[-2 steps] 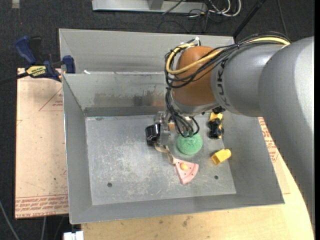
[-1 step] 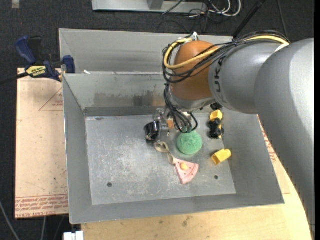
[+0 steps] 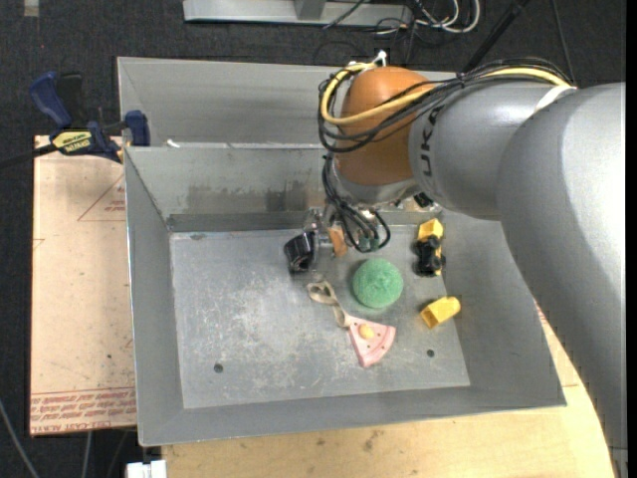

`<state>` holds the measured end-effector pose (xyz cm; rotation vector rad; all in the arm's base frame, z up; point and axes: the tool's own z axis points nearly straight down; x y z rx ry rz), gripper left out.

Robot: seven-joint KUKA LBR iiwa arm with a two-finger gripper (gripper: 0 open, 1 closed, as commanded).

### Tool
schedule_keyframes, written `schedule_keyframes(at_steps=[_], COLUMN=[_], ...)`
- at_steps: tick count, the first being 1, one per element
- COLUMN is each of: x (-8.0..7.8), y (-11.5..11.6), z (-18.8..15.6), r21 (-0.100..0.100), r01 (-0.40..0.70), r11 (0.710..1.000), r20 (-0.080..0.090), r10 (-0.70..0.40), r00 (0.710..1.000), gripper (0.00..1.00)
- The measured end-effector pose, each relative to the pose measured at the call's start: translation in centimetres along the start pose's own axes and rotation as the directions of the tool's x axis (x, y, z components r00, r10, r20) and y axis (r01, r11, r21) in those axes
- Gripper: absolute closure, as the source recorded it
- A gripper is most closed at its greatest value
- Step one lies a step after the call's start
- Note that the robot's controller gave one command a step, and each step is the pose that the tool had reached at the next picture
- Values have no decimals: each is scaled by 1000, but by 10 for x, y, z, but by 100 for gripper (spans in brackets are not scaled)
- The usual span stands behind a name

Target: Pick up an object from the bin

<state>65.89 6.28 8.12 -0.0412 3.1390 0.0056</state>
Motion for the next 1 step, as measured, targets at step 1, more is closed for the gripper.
schedule_keyframes(at_steps=[1], x=[-12], y=[-1], z=[0], r21=[-2], r01=[-2], r11=[1000], r20=[14], r10=[2], r00=[1000], gripper=[100])
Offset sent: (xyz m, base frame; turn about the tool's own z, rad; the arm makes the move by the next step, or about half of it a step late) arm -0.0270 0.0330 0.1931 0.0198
